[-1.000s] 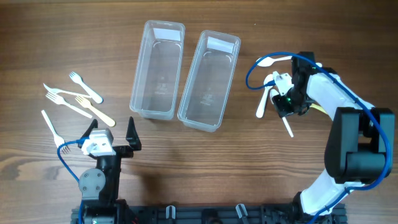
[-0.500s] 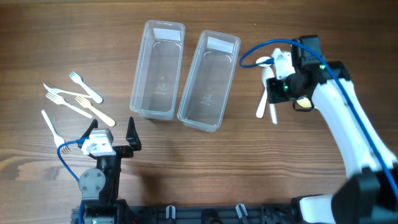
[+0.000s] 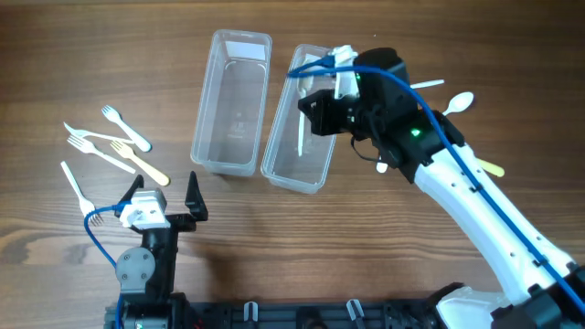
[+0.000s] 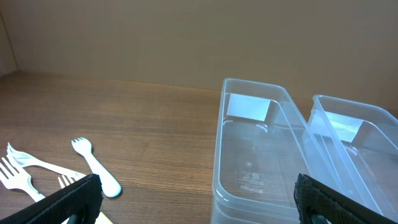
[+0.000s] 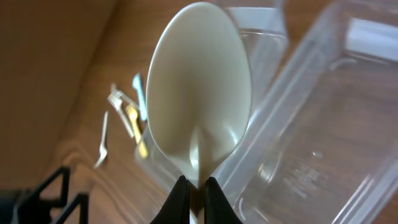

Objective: Pack container
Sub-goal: 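Carry the white spoon into the right container and release, then return the right gripper and grasp another white spoon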

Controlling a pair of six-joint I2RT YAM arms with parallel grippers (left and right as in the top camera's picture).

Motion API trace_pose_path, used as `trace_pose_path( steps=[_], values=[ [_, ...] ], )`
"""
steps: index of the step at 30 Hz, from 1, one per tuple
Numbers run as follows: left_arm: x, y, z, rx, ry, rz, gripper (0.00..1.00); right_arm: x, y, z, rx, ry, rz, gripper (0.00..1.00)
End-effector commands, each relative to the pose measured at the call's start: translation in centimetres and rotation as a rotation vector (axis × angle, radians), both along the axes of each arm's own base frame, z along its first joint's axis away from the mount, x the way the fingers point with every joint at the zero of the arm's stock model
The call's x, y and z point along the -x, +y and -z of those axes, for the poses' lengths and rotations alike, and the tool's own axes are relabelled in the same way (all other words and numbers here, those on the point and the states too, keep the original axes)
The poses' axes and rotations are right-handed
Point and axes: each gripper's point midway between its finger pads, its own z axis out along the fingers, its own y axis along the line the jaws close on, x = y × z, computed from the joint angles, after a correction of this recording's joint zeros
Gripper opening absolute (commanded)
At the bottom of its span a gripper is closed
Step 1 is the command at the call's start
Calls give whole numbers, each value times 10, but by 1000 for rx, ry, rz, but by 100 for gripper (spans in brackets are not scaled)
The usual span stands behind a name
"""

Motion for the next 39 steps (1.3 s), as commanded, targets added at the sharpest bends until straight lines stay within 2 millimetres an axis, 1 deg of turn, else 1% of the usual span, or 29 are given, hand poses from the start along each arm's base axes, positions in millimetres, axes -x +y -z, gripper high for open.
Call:
trace_pose_path(
  steps=[1, 3, 4, 7, 8, 9, 11, 12, 13, 14, 17, 18, 20, 21, 23, 25, 27, 28, 31, 32, 33, 34, 35, 36, 38, 39],
  values=[
    [0, 3, 1, 9, -4, -17, 100, -27, -13, 28, 49, 48, 174, 4],
    [0, 3, 1, 9, -4, -17, 100, -35, -13, 39, 56, 61, 203, 4],
    [0, 3, 1, 9, -4, -17, 100, -40, -13, 50, 71, 70, 212, 4],
    [0, 3, 1, 9, -4, -17, 100, -46, -10, 72, 94, 100, 213, 4],
    [0, 3, 1, 9, -4, -17, 100, -47, -9, 80, 100, 111, 211, 13],
    [0, 3, 1, 9, -4, -17, 100, -47, -7, 86, 106, 123, 205, 28],
    [0, 3, 1, 9, -4, -17, 100, -47, -7, 88, 112, 123, 199, 72],
    [0, 3, 1, 9, -4, -17, 100, -47, -7, 88, 111, 122, 199, 84],
    [0, 3, 1, 9, -4, -17, 100, -48, -5, 85, 99, 118, 191, 92],
    [0, 3, 1, 9, -4, -17, 100, -47, -2, 81, 84, 114, 180, 94],
    [0, 3, 1, 9, -4, -17, 100, -48, -7, 53, 64, 54, 194, 96],
    [0, 3, 1, 9, -4, -17, 100, -47, -15, 38, 63, 27, 218, 97],
    [0, 3, 1, 9, -4, -17, 100, -42, -42, 8, 92, -37, 287, 99],
    [0, 3, 1, 9, -4, -17, 100, -34, -63, -10, 141, -87, 320, 99],
    [0, 3, 1, 9, -4, -16, 100, -19, -93, -24, 229, -116, 397, 100],
    [0, 3, 1, 9, -4, -17, 100, -1, -127, -30, 343, -124, 487, 100],
    [0, 3, 1, 9, -4, -17, 100, 8, -147, -33, 426, -135, 531, 100],
    [0, 3, 1, 9, -4, -17, 100, 11, -152, -32, 449, -130, 542, 100],
    [0, 3, 1, 9, -4, -17, 100, 20, -165, -19, 525, -81, 566, 100],
    [0, 3, 1, 9, -4, -17, 100, 21, -167, -16, 540, -75, 570, 97],
    [0, 3, 1, 9, -4, -17, 100, 20, -172, -10, 559, -65, 597, 90],
    [0, 3, 1, 9, -4, -17, 100, 20, -180, -5, 568, -46, 659, 76],
    [0, 3, 1, 9, -4, -17, 100, 19, -189, 1, 573, -17, 722, 73],
    [0, 3, 1, 9, -4, -17, 100, 16, -192, 10, 576, 14, 739, 73],
    [0, 3, 1, 9, -4, -17, 100, 12, -195, 24, 577, 65, 738, 73],
    [0, 3, 1, 9, -4, -17, 100, 9, -199, 35, 582, 105, 736, 74]
  ],
)
